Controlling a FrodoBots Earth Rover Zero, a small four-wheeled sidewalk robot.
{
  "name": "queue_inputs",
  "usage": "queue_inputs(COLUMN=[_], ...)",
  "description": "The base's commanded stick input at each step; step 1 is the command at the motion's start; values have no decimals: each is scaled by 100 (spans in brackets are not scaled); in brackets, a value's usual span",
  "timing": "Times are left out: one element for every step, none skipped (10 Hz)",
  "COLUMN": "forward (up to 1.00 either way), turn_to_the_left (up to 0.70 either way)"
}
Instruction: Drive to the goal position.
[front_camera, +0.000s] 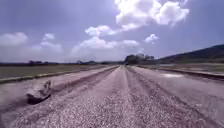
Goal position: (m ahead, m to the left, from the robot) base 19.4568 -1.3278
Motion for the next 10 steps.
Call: queue_inputs(forward=[100, 100, 100, 100, 100, 100, 100, 100, 100, 100], turn_to_the_left=[0, 0, 0, 0, 0, -16, -27, -14, 0, 0])
